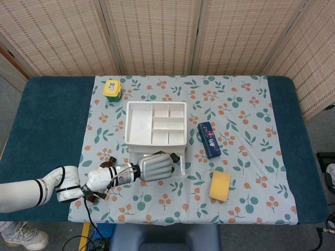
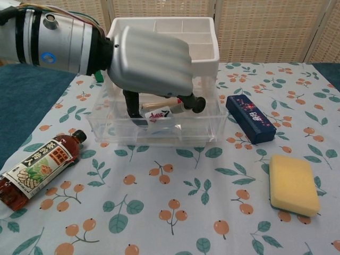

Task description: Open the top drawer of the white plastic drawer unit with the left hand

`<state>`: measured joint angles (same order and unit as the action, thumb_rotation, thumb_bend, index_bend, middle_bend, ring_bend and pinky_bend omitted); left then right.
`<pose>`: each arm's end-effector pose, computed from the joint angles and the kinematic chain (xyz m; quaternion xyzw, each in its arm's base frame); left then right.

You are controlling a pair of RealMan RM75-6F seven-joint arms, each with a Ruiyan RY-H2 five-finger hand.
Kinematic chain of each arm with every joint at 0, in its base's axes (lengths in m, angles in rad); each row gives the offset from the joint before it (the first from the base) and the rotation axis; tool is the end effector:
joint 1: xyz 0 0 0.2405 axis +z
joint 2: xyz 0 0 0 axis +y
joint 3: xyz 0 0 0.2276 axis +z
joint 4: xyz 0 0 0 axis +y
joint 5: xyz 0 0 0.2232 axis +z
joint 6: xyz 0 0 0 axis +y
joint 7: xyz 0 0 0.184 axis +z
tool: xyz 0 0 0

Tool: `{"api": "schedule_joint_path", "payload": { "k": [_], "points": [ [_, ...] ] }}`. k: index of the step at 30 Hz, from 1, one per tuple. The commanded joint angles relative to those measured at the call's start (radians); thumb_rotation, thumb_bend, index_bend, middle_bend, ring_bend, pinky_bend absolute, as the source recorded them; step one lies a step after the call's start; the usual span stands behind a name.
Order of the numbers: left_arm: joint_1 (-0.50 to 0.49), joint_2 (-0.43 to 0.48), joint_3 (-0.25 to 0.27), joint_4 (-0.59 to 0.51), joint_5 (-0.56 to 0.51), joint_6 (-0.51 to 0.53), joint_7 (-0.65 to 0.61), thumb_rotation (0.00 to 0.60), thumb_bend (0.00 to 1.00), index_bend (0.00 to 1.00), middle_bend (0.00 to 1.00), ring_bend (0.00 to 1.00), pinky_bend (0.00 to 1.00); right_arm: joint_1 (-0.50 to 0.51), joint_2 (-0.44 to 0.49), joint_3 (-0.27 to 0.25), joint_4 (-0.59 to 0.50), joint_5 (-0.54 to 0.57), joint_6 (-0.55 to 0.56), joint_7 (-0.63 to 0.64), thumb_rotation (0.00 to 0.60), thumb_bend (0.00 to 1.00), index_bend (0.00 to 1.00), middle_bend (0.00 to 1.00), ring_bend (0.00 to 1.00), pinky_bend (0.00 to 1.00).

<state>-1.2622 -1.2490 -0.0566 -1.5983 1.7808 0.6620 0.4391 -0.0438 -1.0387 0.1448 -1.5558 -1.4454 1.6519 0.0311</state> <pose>0.0345 0.3238 -0.0404 -0.9137 0.2110 -0.2698 0.2190 -0.3186 -0.1963 0.2145 0.5209 -0.3171 0.3875 0.6913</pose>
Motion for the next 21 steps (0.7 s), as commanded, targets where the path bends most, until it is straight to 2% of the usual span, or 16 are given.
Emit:
{"api": "schedule_joint_path", "payload": {
  "k": [1, 11, 21],
  "points": [
    [0.003, 0.003, -0.002, 0.002, 0.003, 0.016, -0.010, 0.600, 0.16, 0.56, 0.94, 1.00, 1.00, -0.001, 0.001, 0.000, 0.000, -0.001, 0.001, 0.000, 0.600, 0.39, 0.00, 0.01, 0.01, 0.02],
    [0.049, 0.059, -0.011, -0.025, -0.009, 0.101, -0.037, 0.600, 0.16, 0.57, 0.94, 1.00, 1.00, -0.002, 0.003, 0.000, -0.003, -0.009, 0.009, 0.003, 0.600, 0.39, 0.00, 0.01, 0.01, 0.02],
    [0.164, 0.171, -0.009, -0.096, -0.024, 0.253, -0.064, 0.600, 0.16, 0.56, 0.94, 1.00, 1.00, -0.003, 0.004, -0.003, -0.005, -0.027, 0.020, 0.012, 0.600, 0.39, 0.00, 0.01, 0.01, 0.02]
  ]
}}
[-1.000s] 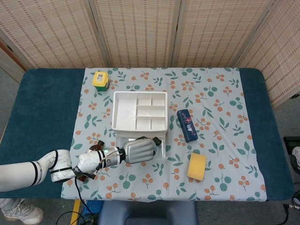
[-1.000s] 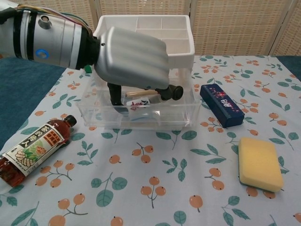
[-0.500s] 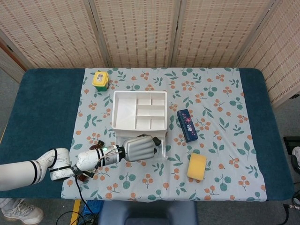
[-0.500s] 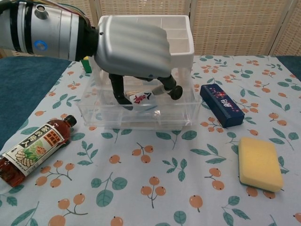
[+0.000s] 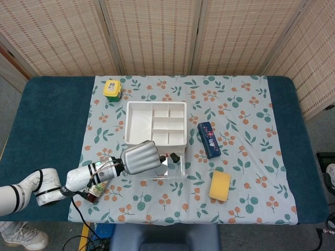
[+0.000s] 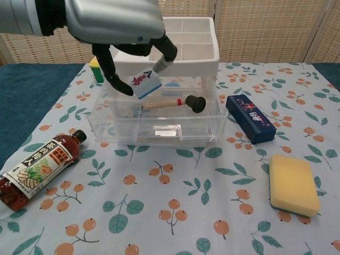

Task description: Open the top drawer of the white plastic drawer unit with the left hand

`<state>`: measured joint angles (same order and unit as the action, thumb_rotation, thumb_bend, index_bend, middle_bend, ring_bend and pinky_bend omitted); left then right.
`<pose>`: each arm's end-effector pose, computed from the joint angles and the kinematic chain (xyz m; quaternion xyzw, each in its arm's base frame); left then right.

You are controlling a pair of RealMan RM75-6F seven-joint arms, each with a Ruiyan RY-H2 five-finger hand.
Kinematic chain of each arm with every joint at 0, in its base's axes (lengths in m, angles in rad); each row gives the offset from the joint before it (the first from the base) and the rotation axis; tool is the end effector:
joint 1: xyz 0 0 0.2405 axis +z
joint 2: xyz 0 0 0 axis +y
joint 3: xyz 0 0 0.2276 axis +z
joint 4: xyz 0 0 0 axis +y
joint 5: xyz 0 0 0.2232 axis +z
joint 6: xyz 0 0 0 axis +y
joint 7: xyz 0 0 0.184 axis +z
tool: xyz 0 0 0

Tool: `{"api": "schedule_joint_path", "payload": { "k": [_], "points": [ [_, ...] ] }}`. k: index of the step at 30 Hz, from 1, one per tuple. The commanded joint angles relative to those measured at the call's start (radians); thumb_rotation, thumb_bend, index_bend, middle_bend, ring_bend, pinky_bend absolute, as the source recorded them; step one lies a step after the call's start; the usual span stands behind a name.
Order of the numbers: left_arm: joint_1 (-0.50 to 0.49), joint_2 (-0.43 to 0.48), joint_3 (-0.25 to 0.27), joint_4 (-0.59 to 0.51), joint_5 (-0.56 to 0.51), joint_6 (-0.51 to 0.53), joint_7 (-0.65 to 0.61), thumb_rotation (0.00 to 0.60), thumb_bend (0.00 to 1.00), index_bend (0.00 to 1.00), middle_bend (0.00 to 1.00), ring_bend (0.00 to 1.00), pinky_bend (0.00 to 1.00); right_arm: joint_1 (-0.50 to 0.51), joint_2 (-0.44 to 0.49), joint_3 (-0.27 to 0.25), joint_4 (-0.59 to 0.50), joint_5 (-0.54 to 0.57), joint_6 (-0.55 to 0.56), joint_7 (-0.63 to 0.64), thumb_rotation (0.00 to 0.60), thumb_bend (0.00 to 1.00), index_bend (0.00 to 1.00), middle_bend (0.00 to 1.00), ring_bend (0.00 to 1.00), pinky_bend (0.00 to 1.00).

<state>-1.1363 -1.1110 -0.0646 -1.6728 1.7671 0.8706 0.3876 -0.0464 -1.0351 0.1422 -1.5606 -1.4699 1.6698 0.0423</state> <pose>0.0210 0.3335 0.0204 -0.8848 0.1507 -0.3417 0.2786 -0.3131 -0.1950 0.2150 0.5242 -0.3116 0.3993 0.6846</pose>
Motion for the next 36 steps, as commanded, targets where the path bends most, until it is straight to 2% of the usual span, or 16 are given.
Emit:
{"api": "schedule_joint_path", "payload": {
  "k": [1, 10, 21, 27, 36],
  "points": [
    [0.051, 0.043, -0.001, -0.025, -0.016, 0.060, -0.017, 0.600, 0.16, 0.56, 0.94, 1.00, 1.00, -0.001, 0.001, -0.001, -0.001, -0.004, 0.003, 0.002, 0.600, 0.39, 0.00, 0.01, 0.01, 0.02],
    [0.198, 0.142, 0.022, -0.039, -0.065, 0.177, -0.030, 0.600, 0.16, 0.56, 0.94, 1.00, 1.00, -0.003, 0.002, -0.004, -0.006, -0.021, 0.015, 0.007, 0.600, 0.39, 0.00, 0.01, 0.01, 0.02],
    [0.356, 0.186, 0.051, 0.016, -0.171, 0.239, -0.065, 0.600, 0.16, 0.55, 0.94, 1.00, 1.00, -0.007, 0.006, -0.010, -0.015, -0.046, 0.035, 0.007, 0.600, 0.39, 0.00, 0.01, 0.01, 0.02],
    [0.381, 0.139, 0.060, 0.077, -0.234, 0.175, -0.061, 0.600, 0.16, 0.55, 0.94, 1.00, 1.00, -0.002, 0.009, -0.013, -0.022, -0.064, 0.037, 0.000, 0.600, 0.39, 0.00, 0.01, 0.01, 0.02],
    [0.358, 0.004, 0.052, 0.210, -0.322, 0.034, -0.027, 0.600, 0.16, 0.53, 0.94, 1.00, 1.00, -0.010, 0.010, -0.018, -0.034, -0.066, 0.046, -0.015, 0.600, 0.39, 0.00, 0.01, 0.01, 0.02]
  ]
}}
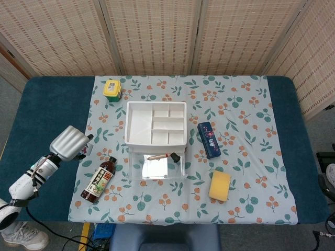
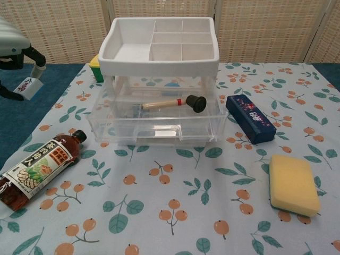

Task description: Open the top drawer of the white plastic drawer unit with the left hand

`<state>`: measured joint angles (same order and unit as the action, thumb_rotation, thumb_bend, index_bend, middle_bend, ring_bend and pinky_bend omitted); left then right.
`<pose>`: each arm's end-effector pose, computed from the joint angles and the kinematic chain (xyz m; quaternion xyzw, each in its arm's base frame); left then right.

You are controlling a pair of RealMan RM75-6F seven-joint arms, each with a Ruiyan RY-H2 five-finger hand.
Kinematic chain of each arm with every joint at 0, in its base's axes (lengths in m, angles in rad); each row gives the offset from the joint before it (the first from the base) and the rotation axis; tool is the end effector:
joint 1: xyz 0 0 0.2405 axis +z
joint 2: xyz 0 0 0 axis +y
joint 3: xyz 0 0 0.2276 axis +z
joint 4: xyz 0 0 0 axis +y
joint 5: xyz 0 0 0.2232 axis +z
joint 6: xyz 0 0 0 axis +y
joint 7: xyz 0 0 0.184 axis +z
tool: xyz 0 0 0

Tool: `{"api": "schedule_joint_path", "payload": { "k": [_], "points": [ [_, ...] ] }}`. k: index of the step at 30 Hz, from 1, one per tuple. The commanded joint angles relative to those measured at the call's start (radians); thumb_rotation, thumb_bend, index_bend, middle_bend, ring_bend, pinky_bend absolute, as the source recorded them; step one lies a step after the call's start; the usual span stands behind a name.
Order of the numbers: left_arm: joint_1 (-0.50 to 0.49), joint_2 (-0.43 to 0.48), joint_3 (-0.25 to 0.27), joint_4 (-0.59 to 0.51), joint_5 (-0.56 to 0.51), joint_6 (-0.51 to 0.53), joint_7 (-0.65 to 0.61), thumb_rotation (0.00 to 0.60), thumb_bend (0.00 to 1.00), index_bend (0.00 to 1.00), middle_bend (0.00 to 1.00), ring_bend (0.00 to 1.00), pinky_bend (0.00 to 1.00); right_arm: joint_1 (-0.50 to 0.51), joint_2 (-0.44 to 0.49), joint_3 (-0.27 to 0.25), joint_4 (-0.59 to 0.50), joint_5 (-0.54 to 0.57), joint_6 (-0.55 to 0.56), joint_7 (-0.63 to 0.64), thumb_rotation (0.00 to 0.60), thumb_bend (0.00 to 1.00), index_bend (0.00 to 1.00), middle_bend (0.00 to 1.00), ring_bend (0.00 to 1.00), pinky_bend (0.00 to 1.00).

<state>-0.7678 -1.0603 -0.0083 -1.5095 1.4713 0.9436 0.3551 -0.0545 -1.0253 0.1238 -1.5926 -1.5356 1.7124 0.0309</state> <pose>-0.1755 0.3792 0.0823 -0.8434 -0.1036 -0.2292 0.4748 -0.2970 -0.1891 0.2115 0.5380 -0.2983 0.4177 0.6686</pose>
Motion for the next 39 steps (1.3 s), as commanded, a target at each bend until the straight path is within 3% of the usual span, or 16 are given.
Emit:
{"api": "schedule_joint_path", "payload": {
  "k": [1, 16, 23, 27, 29, 34, 39],
  "points": [
    [-0.012, -0.061, -0.005, 0.061, -0.032, -0.049, 0.005, 0.600, 0.16, 0.53, 0.94, 1.00, 1.00, -0.002, 0.001, 0.000, -0.004, -0.001, 0.005, -0.006, 0.600, 0.39, 0.00, 0.01, 0.01, 0.02],
    [-0.058, -0.245, -0.018, 0.273, -0.129, -0.199, 0.031, 0.600, 0.16, 0.52, 0.94, 1.00, 1.00, -0.005, 0.005, 0.001, -0.026, 0.003, 0.008, -0.033, 0.600, 0.39, 0.00, 0.01, 0.01, 0.02],
    [-0.044, -0.251, -0.015, 0.276, -0.165, -0.197, 0.062, 0.600, 0.16, 0.37, 0.91, 1.00, 1.00, -0.001, 0.001, 0.002, -0.025, 0.000, 0.005, -0.035, 0.600, 0.39, 0.00, 0.01, 0.01, 0.02],
    [-0.030, -0.233, -0.021, 0.250, -0.225, -0.192, 0.112, 0.600, 0.16, 0.15, 0.81, 0.90, 1.00, 0.003, 0.001, 0.003, -0.026, -0.004, 0.003, -0.036, 0.600, 0.39, 0.00, 0.01, 0.01, 0.02],
    [-0.014, -0.217, -0.031, 0.222, -0.266, -0.163, 0.141, 0.600, 0.16, 0.10, 0.77, 0.85, 1.00, 0.003, 0.001, 0.003, -0.026, -0.004, 0.003, -0.036, 0.600, 0.39, 0.00, 0.01, 0.01, 0.02],
    [0.060, -0.156, -0.080, 0.098, -0.370, -0.007, 0.172, 0.600, 0.16, 0.06, 0.67, 0.71, 0.99, 0.003, 0.010, 0.000, -0.030, 0.001, -0.006, -0.036, 0.600, 0.39, 0.00, 0.01, 0.01, 0.02],
    [0.131, -0.064, -0.103, -0.069, -0.447, 0.098, 0.162, 0.600, 0.16, 0.06, 0.54, 0.58, 0.82, 0.014, 0.018, -0.015, -0.030, -0.001, -0.050, -0.024, 0.600, 0.39, 0.00, 0.01, 0.01, 0.02]
  ]
}}
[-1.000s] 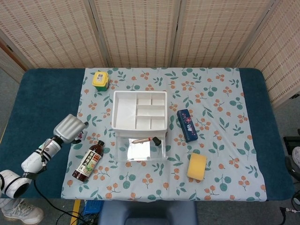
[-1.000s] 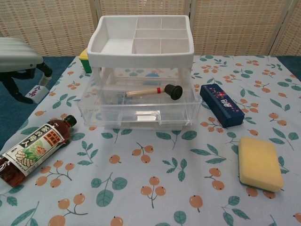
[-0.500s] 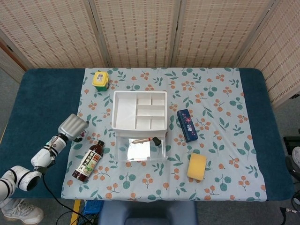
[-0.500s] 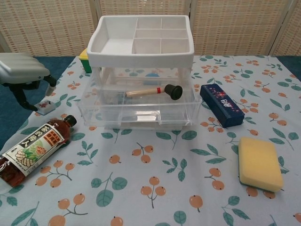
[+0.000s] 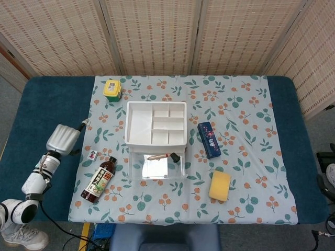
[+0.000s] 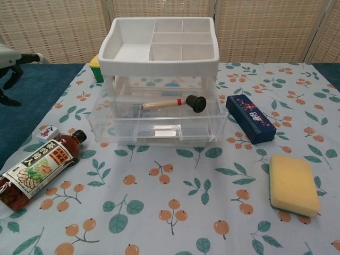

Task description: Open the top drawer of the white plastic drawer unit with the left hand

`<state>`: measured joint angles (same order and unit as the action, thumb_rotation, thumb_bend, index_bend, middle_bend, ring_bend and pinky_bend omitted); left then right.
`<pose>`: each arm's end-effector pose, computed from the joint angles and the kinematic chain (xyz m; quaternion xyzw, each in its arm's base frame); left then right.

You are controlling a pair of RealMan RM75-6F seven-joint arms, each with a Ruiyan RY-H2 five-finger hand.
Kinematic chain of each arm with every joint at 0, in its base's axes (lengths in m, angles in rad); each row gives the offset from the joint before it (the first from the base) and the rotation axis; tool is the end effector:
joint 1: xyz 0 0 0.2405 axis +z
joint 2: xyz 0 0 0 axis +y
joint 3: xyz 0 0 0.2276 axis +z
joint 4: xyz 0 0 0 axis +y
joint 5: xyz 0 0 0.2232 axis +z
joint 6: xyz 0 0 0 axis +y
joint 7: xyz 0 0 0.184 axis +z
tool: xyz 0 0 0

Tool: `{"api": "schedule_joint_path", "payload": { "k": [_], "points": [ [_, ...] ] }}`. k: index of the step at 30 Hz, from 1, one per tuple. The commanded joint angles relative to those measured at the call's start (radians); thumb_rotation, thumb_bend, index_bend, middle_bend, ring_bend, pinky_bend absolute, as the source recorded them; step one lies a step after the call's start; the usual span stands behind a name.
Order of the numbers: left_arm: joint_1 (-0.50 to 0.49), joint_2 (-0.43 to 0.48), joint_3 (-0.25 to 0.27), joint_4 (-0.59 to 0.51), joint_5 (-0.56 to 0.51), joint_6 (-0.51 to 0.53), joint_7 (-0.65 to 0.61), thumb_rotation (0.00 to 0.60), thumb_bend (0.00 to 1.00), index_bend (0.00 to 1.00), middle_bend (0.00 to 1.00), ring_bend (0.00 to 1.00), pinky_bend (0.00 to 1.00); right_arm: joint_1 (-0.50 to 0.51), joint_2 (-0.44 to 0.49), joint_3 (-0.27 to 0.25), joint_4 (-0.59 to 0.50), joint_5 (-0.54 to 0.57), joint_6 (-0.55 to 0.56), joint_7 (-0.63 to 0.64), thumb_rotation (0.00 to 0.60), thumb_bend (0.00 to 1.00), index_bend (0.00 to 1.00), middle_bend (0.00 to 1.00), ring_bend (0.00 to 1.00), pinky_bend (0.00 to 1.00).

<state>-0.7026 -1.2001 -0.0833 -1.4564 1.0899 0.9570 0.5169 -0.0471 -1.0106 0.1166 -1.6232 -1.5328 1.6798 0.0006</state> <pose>-0.2196 0.3949 0.0756 -0.7633 -0.2346 -0.2078 0.5650 -0.2950 -0.1915 0.2065 0.5483 -0.3065 0.4037 0.6651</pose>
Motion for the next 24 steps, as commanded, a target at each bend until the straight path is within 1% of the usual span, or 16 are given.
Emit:
{"api": "schedule_joint_path", "payload": {
  "k": [1, 3, 5, 8, 12, 17, 19, 22, 24],
  "points": [
    [0.087, 0.088, -0.032, -0.153, -0.068, 0.122, -0.013, 0.600, 0.16, 0.06, 0.53, 0.56, 0.79, 0.011, 0.005, -0.012, 0.001, -0.006, -0.029, 0.013, 0.600, 0.39, 0.00, 0.01, 0.01, 0.02],
    [0.124, 0.098, -0.036, -0.186, -0.053, 0.189, -0.042, 0.600, 0.16, 0.06, 0.48, 0.49, 0.69, 0.017, 0.011, -0.018, -0.001, -0.008, -0.047, 0.028, 0.600, 0.40, 0.00, 0.01, 0.01, 0.02],
    [0.170, 0.097, -0.035, -0.203, -0.022, 0.271, -0.075, 0.600, 0.16, 0.06, 0.46, 0.46, 0.64, 0.025, 0.019, -0.024, -0.001, -0.010, -0.068, 0.044, 0.600, 0.40, 0.00, 0.03, 0.01, 0.02],
    [0.232, 0.074, -0.024, -0.197, 0.044, 0.388, -0.116, 0.600, 0.16, 0.07, 0.45, 0.44, 0.61, 0.037, 0.026, -0.036, -0.001, -0.021, -0.098, 0.066, 0.600, 0.41, 0.00, 0.04, 0.01, 0.02],
    [0.307, 0.051, 0.015, -0.194, 0.125, 0.504, -0.107, 0.600, 0.16, 0.11, 0.45, 0.44, 0.59, 0.055, 0.032, -0.059, -0.004, -0.044, -0.144, 0.108, 0.600, 0.41, 0.00, 0.04, 0.01, 0.02],
    [0.377, 0.047, 0.039, -0.223, 0.170, 0.589, -0.107, 0.600, 0.16, 0.11, 0.45, 0.44, 0.58, 0.072, 0.024, -0.068, 0.005, -0.053, -0.169, 0.119, 0.600, 0.41, 0.00, 0.05, 0.01, 0.02],
    [0.401, 0.046, 0.047, -0.228, 0.195, 0.618, -0.108, 0.600, 0.16, 0.12, 0.45, 0.44, 0.58, 0.080, 0.017, -0.070, 0.013, -0.065, -0.172, 0.128, 0.600, 0.41, 0.00, 0.06, 0.01, 0.02],
    [0.423, 0.053, 0.062, -0.238, 0.221, 0.630, -0.093, 0.600, 0.16, 0.15, 0.45, 0.44, 0.58, 0.088, 0.005, -0.075, 0.028, -0.080, -0.175, 0.133, 0.600, 0.41, 0.00, 0.08, 0.01, 0.02],
    [0.431, 0.063, 0.074, -0.249, 0.233, 0.620, -0.077, 0.600, 0.16, 0.16, 0.45, 0.44, 0.58, 0.090, -0.002, -0.077, 0.032, -0.083, -0.174, 0.125, 0.600, 0.41, 0.00, 0.08, 0.01, 0.02]
  ]
}}
